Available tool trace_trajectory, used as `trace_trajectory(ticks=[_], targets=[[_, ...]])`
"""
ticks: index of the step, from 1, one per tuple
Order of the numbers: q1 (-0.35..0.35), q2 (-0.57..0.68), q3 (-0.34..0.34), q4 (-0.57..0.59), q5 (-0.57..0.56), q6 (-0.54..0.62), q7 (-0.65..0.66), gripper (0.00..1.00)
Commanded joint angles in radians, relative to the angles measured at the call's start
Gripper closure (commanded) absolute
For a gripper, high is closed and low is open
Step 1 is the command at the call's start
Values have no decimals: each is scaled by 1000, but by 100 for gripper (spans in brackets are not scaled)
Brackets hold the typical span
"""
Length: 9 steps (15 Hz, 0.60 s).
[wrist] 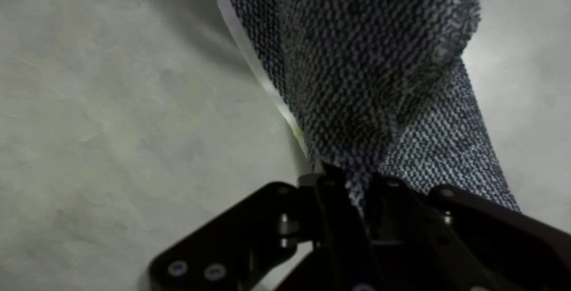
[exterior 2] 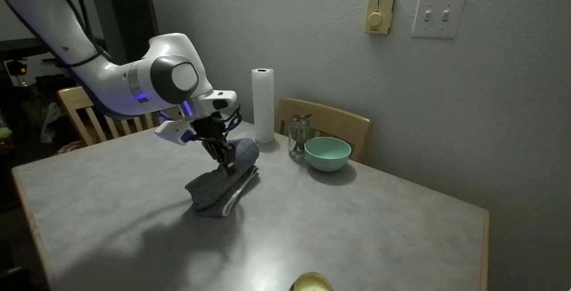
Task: Unfold and then fold the towel
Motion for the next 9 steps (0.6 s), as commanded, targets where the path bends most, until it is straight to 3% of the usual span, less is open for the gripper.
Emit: trace_trajectory(ticks=[1, 5, 9], targets=[[10, 40, -13, 24, 136, 10, -118, 60], [61, 110, -30, 91, 206, -20, -134, 33], [160, 200, -91, 168, 200, -35, -68, 4]])
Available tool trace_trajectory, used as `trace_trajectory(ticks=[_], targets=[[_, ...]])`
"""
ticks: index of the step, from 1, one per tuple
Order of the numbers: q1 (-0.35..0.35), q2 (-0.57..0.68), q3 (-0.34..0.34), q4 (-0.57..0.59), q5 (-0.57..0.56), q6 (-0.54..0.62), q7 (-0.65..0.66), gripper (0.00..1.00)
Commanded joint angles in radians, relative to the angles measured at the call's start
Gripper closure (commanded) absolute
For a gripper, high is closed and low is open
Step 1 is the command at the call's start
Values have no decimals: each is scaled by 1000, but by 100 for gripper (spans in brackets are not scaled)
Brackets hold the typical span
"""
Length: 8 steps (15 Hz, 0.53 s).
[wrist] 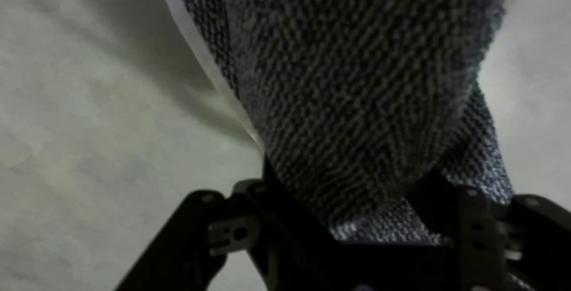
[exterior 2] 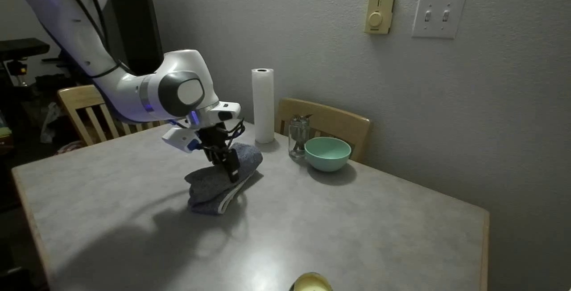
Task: Unfold and then fold the towel
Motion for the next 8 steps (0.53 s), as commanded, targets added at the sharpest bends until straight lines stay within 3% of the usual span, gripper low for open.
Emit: trace_trajectory(ticks=[1, 8], targets=[[90, 90, -59, 83, 24, -20, 37, 1], [175, 133, -114, 144, 20, -69, 95, 0]])
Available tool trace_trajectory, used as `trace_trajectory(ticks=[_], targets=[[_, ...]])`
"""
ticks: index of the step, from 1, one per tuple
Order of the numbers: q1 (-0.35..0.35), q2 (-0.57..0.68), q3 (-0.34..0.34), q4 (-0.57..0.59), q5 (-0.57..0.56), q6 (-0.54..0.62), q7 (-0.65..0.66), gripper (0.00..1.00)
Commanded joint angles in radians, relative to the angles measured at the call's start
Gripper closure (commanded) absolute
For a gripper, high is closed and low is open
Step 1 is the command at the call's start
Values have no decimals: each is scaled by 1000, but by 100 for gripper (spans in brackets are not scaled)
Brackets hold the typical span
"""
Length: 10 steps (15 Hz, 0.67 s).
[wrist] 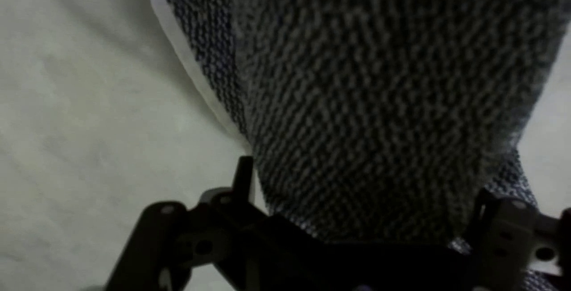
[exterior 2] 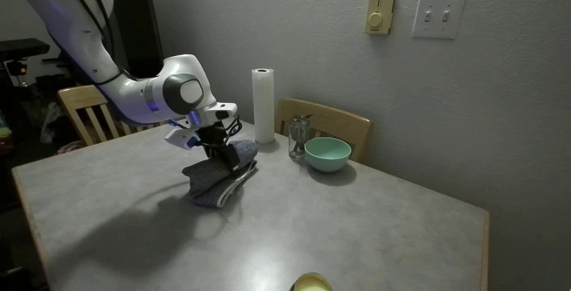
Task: Unfold and then fold the towel
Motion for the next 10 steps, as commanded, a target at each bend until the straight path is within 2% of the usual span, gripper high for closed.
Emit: trace_trajectory(ticks=[1, 10], targets=[[28, 51, -18, 51, 18, -36, 10, 0], [128, -3, -104, 53, -88, -186, 152, 0]])
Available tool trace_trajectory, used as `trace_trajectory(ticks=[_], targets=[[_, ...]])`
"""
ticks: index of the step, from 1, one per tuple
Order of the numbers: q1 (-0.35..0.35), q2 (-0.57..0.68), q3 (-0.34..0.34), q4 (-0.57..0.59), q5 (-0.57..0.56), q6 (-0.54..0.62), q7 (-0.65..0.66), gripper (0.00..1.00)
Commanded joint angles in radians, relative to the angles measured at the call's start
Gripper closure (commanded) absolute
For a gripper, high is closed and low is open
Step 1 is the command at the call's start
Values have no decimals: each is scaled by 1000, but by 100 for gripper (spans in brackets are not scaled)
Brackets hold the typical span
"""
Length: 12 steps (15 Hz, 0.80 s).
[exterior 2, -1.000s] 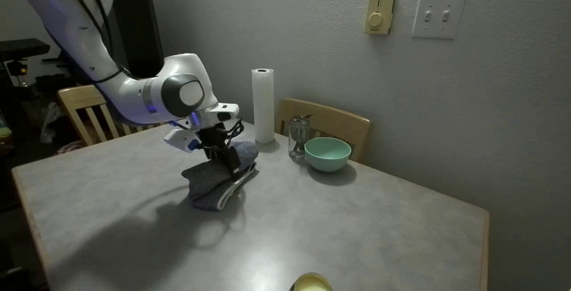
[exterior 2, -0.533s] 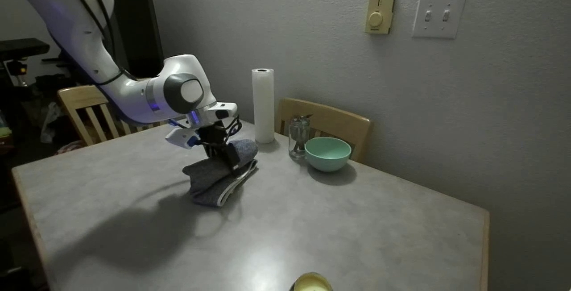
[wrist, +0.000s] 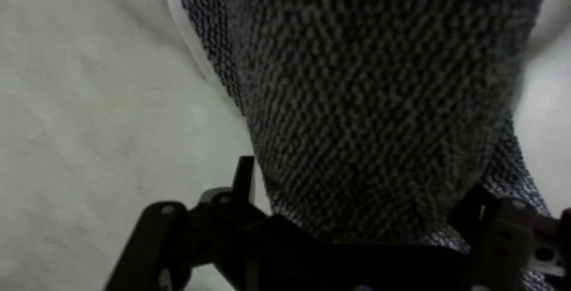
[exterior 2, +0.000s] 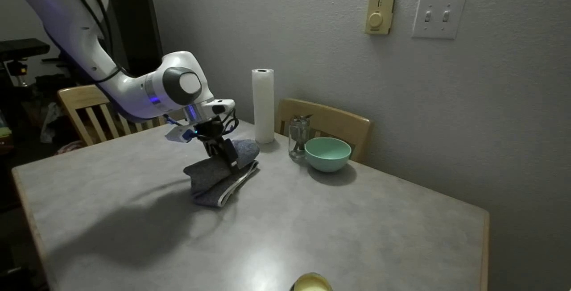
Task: Unfold and then fold the towel
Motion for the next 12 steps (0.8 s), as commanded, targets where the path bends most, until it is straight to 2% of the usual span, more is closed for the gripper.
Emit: trace_trajectory(ticks=[1, 3, 5, 8, 12], targets=[[44, -31, -42, 2, -73, -103, 79, 0], [79, -77, -67, -3, -155, -190, 146, 0], [88, -121, -61, 5, -244, -299, 203, 0], [47, -184, 14, 32, -353, -480, 251, 0], [-25, -261, 136, 44, -397, -630, 270, 0]])
